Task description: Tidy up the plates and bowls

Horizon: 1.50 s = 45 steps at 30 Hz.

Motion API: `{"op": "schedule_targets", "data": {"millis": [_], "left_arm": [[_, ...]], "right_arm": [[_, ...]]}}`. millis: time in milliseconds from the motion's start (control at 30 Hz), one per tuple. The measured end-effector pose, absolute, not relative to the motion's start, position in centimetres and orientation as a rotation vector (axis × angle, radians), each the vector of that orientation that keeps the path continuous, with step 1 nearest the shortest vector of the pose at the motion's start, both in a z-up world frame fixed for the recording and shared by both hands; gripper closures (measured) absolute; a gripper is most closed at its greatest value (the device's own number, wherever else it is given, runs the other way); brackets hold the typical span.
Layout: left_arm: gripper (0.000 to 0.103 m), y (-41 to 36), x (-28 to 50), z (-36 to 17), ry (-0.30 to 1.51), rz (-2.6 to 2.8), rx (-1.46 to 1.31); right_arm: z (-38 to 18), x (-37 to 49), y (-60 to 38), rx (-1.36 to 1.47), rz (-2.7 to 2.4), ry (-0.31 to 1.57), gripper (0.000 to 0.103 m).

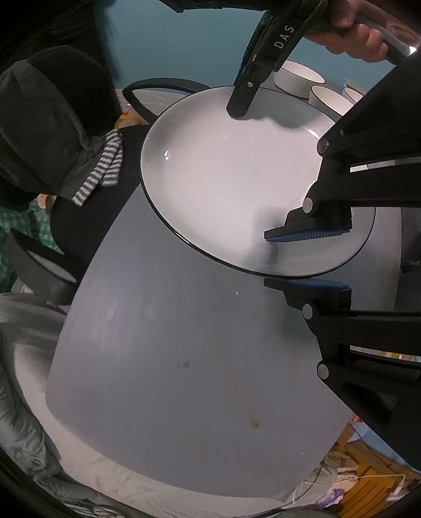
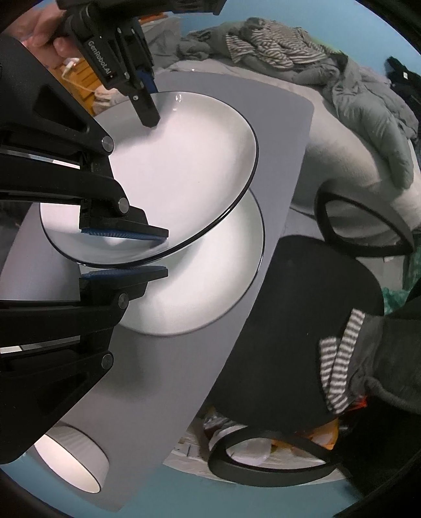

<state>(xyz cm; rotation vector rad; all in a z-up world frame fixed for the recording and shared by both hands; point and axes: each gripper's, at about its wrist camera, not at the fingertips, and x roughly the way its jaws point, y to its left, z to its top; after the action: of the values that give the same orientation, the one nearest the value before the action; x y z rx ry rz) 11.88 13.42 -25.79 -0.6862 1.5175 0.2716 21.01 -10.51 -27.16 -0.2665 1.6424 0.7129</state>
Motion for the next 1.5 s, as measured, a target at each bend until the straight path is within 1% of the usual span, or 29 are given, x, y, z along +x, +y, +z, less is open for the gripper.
{"op": "schedule_targets", "data": {"millis": [667, 1067, 1100, 1233, 1333, 1500], "left_arm": [[0.083, 11.8, 15.2, -28.7, 1.601, 0.278, -0.665], [0.083, 11.3, 15.6, -29.2, 1.622, 0.281, -0.633], [0.083, 11.3, 15.6, -29.2, 1.622, 0.281, -0.635], [0.083, 11.3, 15.8, -29.3, 1.639, 0.267, -0.635], [0.083, 11.2, 15.9, -29.2, 1.641, 0.267, -0.617], [0.082, 10.8, 15.8, -28.7, 1.634, 0.280, -0.600]], "right_arm": [[-30.5, 22.9, -11.6, -0.265, 0.695, 1.694, 0.086], [-30.7, 23.4, -11.8, -0.290, 0.644, 1.695, 0.085], [-30.7, 23.4, -11.8, -0.289, 0.640, 1.698, 0.084], [-30.8, 23.5, -11.6, -0.278, 0.614, 1.748, 0.075], [-30.6, 23.3, -11.2, -0.307, 0.599, 1.752, 0.071], [-30.0, 22.9, -10.7, -0.371, 0.579, 1.729, 0.071]]}}
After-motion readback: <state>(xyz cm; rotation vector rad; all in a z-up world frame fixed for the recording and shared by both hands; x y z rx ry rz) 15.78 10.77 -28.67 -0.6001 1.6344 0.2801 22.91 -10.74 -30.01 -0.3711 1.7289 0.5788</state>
